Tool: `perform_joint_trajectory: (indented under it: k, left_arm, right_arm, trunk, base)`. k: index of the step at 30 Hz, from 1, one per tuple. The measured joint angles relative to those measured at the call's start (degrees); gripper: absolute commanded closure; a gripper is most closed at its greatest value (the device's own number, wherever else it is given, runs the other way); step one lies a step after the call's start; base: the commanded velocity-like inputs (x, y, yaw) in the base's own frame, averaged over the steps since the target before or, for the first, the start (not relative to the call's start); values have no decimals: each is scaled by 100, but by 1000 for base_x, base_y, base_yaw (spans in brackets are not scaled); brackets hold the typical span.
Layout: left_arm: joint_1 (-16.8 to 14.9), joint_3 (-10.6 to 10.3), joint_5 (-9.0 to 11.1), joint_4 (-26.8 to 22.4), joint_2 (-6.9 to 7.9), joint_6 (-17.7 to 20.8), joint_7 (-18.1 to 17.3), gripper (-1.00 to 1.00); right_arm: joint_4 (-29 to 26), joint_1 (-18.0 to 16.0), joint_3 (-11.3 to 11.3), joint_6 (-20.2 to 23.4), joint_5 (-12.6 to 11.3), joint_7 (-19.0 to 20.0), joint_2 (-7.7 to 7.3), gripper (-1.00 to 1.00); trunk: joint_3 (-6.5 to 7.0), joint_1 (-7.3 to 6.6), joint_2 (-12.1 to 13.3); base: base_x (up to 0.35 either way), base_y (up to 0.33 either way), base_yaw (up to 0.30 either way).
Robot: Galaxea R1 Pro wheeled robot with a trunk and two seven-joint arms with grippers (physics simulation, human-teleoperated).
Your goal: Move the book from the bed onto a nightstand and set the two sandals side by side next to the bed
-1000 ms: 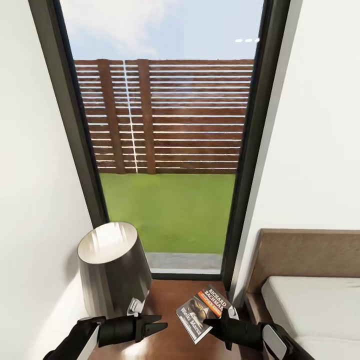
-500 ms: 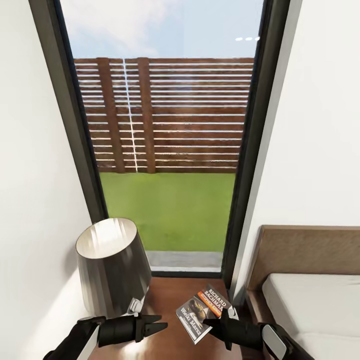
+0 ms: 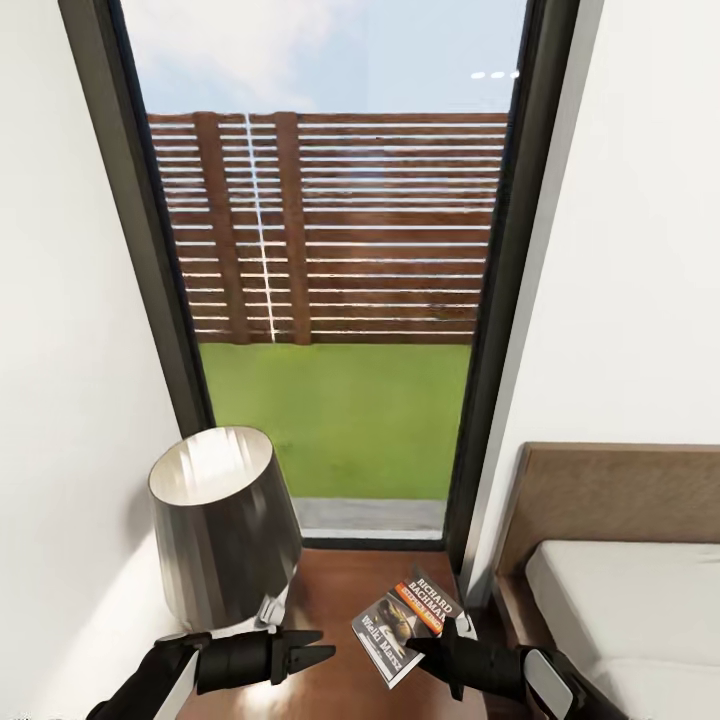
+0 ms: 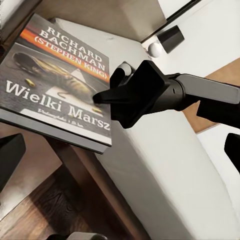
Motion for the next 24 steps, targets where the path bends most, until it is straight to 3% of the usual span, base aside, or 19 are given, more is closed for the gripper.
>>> perform_joint_trajectory:
  k: [24]
  left_arm:
    - [-2,0,0,0,0,0,0,-100]
  right_arm:
    - [-15,0,8,-22,1,19,-8,100]
  trunk:
    - [-431,527,-963]
  base:
    - [0,0,0]
